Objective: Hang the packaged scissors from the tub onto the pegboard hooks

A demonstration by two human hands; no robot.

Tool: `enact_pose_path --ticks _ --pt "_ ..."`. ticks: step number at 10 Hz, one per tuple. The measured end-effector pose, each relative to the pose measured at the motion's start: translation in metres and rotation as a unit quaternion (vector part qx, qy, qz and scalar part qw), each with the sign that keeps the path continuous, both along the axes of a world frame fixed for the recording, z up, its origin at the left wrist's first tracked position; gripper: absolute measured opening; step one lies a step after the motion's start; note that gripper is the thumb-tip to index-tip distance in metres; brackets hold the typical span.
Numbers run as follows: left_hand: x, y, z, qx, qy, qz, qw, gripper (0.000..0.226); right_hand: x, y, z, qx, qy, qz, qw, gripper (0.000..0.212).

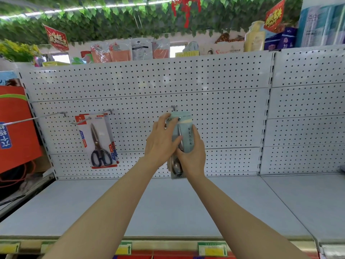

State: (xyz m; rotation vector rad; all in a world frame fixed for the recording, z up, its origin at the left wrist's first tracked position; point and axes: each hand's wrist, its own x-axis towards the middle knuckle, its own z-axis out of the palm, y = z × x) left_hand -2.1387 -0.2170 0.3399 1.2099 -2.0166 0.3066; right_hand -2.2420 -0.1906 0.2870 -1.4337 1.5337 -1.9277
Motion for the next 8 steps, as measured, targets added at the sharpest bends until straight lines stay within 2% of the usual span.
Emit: enact_pose_path --ticks 3,6,8 --pt "0.002 -0.009 -0.001 0.010 -0.020 -0.004 1.000 0.064 -0.001 -0.018 -0.010 0.008 0.035 -0.024 0.999 0.089" --pt "0.003 -0.008 0.004 0.022 -0.038 0.001 0.999 0.066 -0.010 -0.019 -0.006 0.031 0.053 -0.038 0.997 0.084" --pt "0.023 0.001 0.011 0.002 -0.082 0.006 0.997 0.068 -0.020 0.005 0.011 0.012 0.162 -0.104 0.981 0.077"
